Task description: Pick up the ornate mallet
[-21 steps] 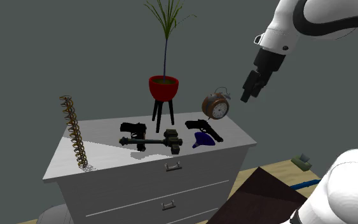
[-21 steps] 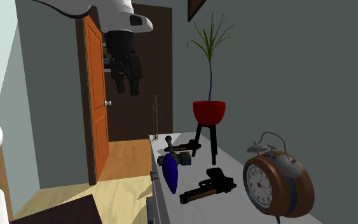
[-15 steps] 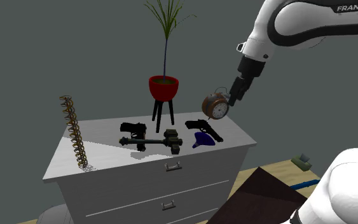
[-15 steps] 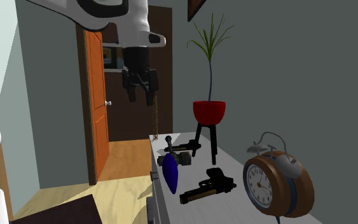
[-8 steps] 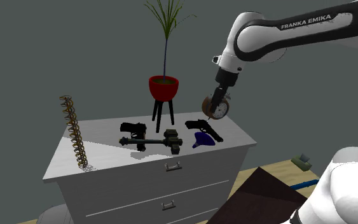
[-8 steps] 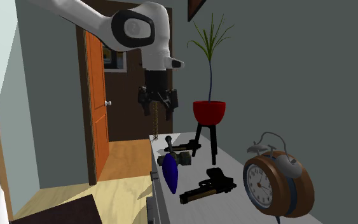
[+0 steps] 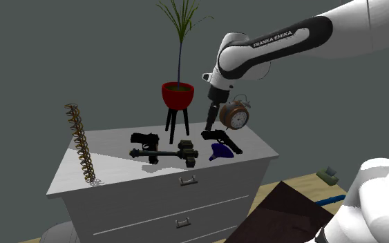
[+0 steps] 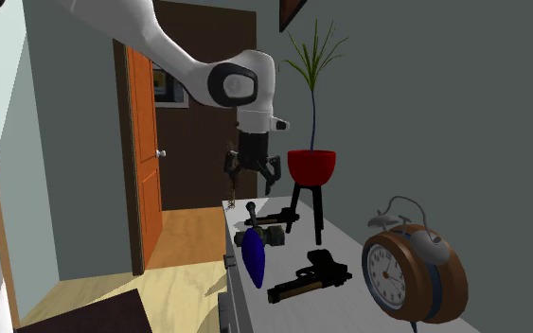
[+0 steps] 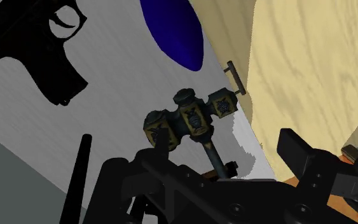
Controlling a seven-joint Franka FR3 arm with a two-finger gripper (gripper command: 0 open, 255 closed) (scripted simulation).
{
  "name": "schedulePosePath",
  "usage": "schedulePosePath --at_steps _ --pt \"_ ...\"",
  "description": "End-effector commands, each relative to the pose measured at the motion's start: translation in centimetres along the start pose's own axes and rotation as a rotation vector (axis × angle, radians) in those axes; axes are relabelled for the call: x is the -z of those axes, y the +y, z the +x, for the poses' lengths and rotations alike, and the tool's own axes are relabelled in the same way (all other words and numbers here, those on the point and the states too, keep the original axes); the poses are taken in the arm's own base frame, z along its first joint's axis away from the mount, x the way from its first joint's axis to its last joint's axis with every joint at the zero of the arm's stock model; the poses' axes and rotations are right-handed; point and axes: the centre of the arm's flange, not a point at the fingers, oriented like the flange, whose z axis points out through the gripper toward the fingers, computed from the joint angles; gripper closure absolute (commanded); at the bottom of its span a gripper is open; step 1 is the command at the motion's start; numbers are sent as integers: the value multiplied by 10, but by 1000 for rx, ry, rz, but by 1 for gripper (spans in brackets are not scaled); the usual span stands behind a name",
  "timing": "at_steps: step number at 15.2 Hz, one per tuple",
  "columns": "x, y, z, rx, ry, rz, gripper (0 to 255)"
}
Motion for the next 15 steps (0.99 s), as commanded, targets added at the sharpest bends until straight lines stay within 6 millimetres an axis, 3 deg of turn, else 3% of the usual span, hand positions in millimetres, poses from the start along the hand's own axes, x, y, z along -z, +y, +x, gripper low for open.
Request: schedulePosePath --at_steps 1,7,13,15 --pt "-21 1 23 63 -5 13 0" --pt "-76 -1 83 243 -19 53 0" --pt "-131 -15 141 422 -33 93 0" --pt "-139 -16 144 432 -34 95 0"
